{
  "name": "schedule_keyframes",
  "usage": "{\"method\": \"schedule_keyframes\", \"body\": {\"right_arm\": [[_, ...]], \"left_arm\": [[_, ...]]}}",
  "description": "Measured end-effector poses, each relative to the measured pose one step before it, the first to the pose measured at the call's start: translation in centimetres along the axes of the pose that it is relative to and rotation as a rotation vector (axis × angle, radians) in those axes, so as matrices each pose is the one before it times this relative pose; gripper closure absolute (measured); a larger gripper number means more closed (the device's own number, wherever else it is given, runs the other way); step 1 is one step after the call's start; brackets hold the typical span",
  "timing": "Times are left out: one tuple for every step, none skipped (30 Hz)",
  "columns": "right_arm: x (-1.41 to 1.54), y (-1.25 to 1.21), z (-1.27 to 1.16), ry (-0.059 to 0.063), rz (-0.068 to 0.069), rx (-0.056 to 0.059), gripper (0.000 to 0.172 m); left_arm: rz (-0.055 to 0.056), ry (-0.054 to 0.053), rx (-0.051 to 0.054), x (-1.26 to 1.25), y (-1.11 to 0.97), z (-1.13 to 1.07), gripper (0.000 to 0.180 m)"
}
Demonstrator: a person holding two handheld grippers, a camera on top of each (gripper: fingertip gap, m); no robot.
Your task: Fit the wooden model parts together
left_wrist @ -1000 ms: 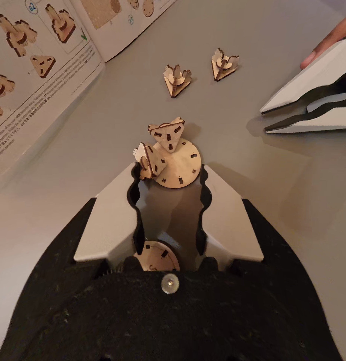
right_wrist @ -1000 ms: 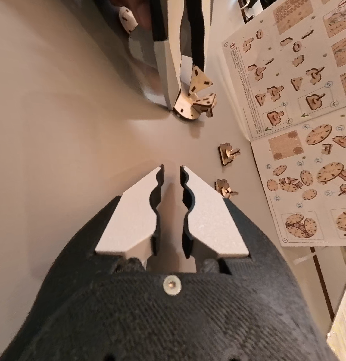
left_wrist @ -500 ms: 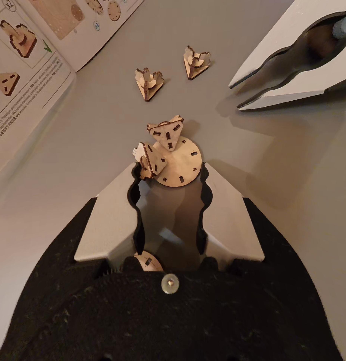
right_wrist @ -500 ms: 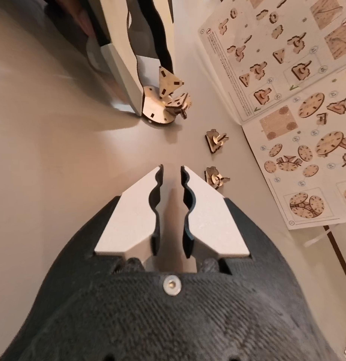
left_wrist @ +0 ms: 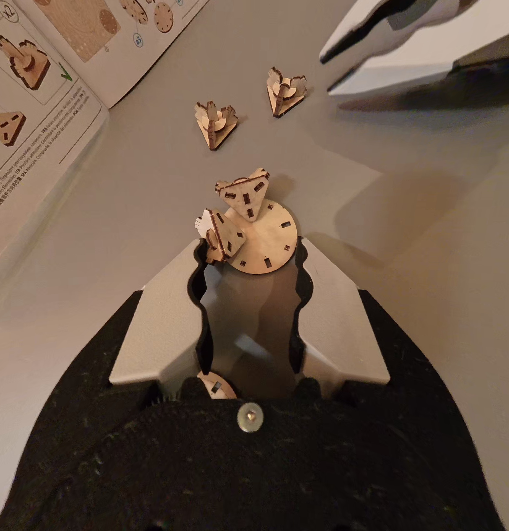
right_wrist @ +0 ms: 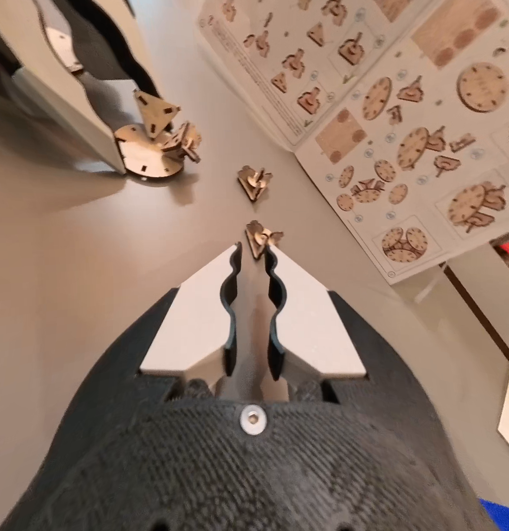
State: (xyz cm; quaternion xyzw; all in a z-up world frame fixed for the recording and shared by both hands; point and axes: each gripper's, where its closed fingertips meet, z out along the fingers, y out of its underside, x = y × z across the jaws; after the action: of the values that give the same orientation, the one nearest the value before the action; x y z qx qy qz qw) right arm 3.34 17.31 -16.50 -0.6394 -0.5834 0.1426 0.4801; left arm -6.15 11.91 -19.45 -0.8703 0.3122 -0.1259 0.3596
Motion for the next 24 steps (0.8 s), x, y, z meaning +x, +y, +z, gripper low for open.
{"method": "schedule_keyframes", "body": {"right_arm": [[0.397, -0.019, -0.072, 0.0107, 0.0231, 0.0047, 0.158], [0.277, -0.033, -0.046, 0.0043, 0.0211, 0.0041, 0.158], [0.289, 0.008, -0.018, 0.0080, 0.0183, 0.0012, 0.159], [0.269, 0.031, 0.019, 0.0080, 0.0155, -0.0017, 0.159], [0.070, 0.079, 0.063, -0.0029, 0.0105, -0.0055, 0.159], [-0.026, 0.148, 0.137, -0.0085, 0.0072, -0.0117, 0.158], [-0.058, 0.215, 0.185, -0.0091, 0.0058, -0.0172, 0.158], [-0.109, 0.251, 0.228, -0.0122, 0.0040, -0.0204, 0.158], [-0.253, 0.300, 0.278, -0.0215, 0.0010, -0.0242, 0.157], [-0.266, 0.348, 0.309, -0.0234, 0.0020, -0.0290, 0.156], [-0.134, 0.360, 0.312, -0.0156, 0.0061, -0.0295, 0.156], [-0.082, 0.181, 0.263, -0.0133, 0.0074, -0.0182, 0.158], [-0.020, -0.056, 0.086, -0.0100, 0.0082, -0.0005, 0.160], [0.010, -0.018, 0.075, -0.0087, 0.0097, -0.0019, 0.162], [-0.008, 0.039, 0.049, -0.0108, 0.0116, -0.0042, 0.168], [-0.042, 0.016, -0.003, -0.0122, 0.0109, -0.0003, 0.170], [-0.023, -0.098, -0.080, -0.0097, 0.0092, 0.0076, 0.171], [0.025, -0.200, -0.171, -0.0047, 0.0082, 0.0171, 0.171], [0.110, -0.275, -0.244, 0.0016, 0.0098, 0.0230, 0.171], [0.112, -0.302, -0.276, -0.0005, 0.0113, 0.0256, 0.171], [0.073, -0.304, -0.286, -0.0041, 0.0132, 0.0255, 0.171], [0.051, -0.230, -0.261, -0.0069, 0.0174, 0.0212, 0.171], [-0.006, -0.127, -0.228, -0.0116, 0.0210, 0.0143, 0.171], [-0.073, -0.070, -0.188, -0.0163, 0.0229, 0.0092, 0.171]], "left_arm": [[0.0037, 0.0006, -0.0004, 0.093, -0.016, 0.031, 0.118], [0.0039, 0.0014, -0.0005, 0.096, -0.027, 0.029, 0.118], [0.0033, 0.0018, -0.0001, 0.111, -0.021, 0.034, 0.118], [0.0021, 0.0013, 0.0000, 0.085, -0.031, 0.029, 0.118], [0.0014, 0.0018, -0.0002, 0.076, -0.025, 0.025, 0.118], [0.0001, 0.0007, 0.0001, 0.025, -0.013, 0.027, 0.118], [-0.0006, 0.0006, 0.0003, 0.006, -0.016, 0.000, 0.118], [-0.0008, 0.0007, 0.0000, 0.002, 0.006, 0.008, 0.118], [-0.0005, 0.0004, 0.0000, -0.005, -0.001, 0.001, 0.118], [-0.0001, 0.0001, 0.0000, 0.002, 0.000, 0.000, 0.118], [-0.0004, -0.0001, 0.0001, -0.005, -0.007, 0.006, 0.118], [-0.0011, -0.0004, 0.0003, -0.003, -0.019, 0.017, 0.118], [-0.0009, -0.0004, -0.0001, -0.004, -0.024, 0.025, 0.118], [-0.0005, -0.0005, 0.0000, 0.006, -0.008, 0.022, 0.118], [0.0004, -0.0008, -0.0001, -0.006, -0.003, 0.004, 0.118], [-0.0002, 0.0001, 0.0001, -0.004, -0.007, 0.006, 0.118], [-0.0001, 0.0002, 0.0000, -0.004, 0.004, -0.004, 0.118], [0.0001, 0.0000, 0.0000, -0.001, -0.001, 0.000, 0.118], [0.0001, 0.0000, 0.0000, -0.002, 0.000, 0.000, 0.118], [0.0002, -0.0001, 0.0000, 0.004, -0.004, 0.004, 0.118], [0.0005, -0.0004, 0.0000, -0.009, 0.000, 0.000, 0.118], [0.0004, -0.0003, -0.0001, 0.000, -0.004, 0.004, 0.118], [0.0002, -0.0001, 0.0000, -0.002, 0.001, 0.000, 0.118], [0.0001, -0.0001, 0.0000, 0.005, -0.005, 0.005, 0.118]]}}
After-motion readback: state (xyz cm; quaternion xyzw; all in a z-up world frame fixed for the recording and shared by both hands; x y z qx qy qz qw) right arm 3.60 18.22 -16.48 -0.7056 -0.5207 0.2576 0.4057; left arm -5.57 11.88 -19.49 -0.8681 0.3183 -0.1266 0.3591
